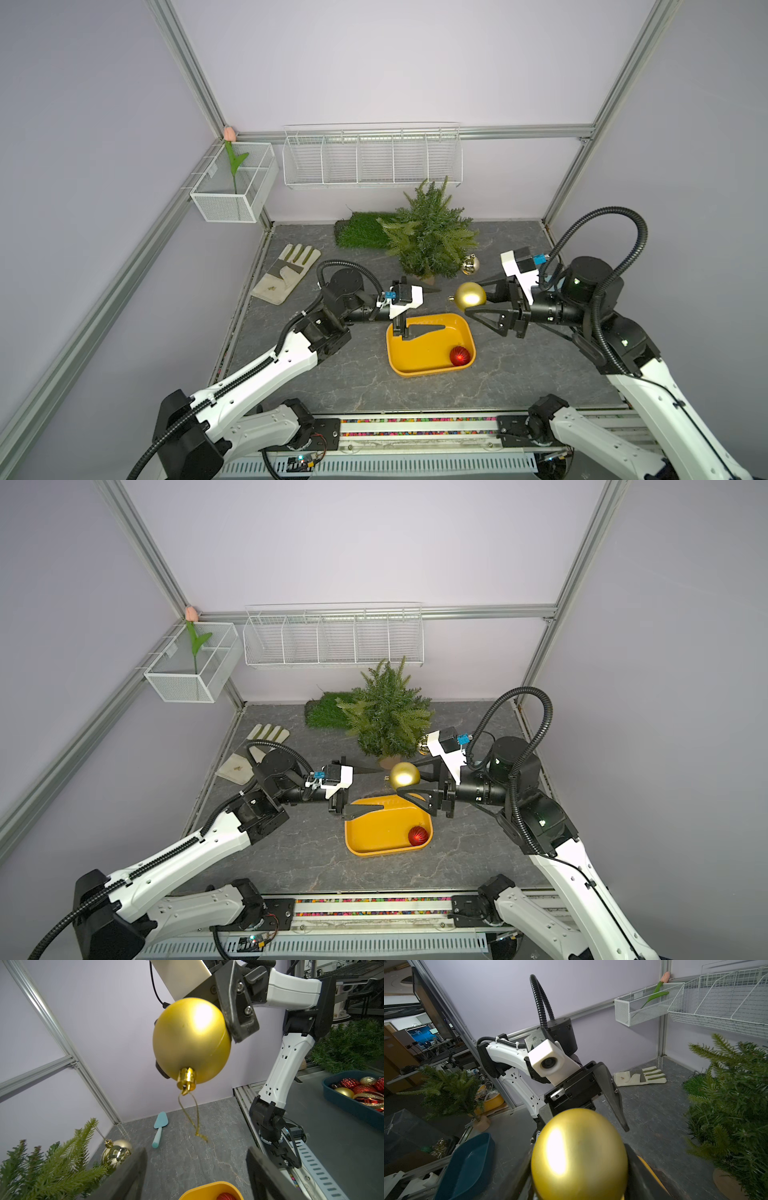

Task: Decorate the small christmas tree with ornaments
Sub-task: Pick up an ornament from the container.

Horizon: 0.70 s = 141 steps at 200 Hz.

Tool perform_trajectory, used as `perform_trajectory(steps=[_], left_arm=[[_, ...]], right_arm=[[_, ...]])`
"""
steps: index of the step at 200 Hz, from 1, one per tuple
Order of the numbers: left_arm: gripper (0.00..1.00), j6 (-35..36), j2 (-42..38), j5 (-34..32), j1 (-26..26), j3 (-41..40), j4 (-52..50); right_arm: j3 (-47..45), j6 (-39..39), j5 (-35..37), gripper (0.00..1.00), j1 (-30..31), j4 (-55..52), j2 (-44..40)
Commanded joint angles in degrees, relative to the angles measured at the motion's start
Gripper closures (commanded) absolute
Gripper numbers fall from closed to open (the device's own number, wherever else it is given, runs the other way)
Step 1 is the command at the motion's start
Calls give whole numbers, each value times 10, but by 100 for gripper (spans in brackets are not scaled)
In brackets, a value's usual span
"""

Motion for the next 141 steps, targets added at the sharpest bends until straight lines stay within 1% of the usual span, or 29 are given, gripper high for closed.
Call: perform_trajectory(steps=[1, 28, 60, 87, 99, 126, 141], left_arm=[[30, -47, 14, 41, -1, 27, 41], [41, -73, 22, 50, -2, 30, 70], [50, -67, 35, 61, -2, 46, 41], [61, -65, 43, 62, -2, 59, 20], [62, -63, 44, 62, -2, 60, 16], [61, -58, 49, 53, -2, 61, 6], [63, -52, 53, 52, -2, 65, -7]], right_arm=[[-9, -20, -11, 43, 0, 19, -4], [-11, -19, -12, 44, 0, 17, -4], [-9, -19, -12, 45, 0, 17, -7], [-9, -19, -9, 45, 0, 16, -8], [-8, -19, -9, 45, 0, 14, -10], [-10, -16, -2, 46, 0, 19, -14], [-11, -15, 1, 46, 0, 22, -15]])
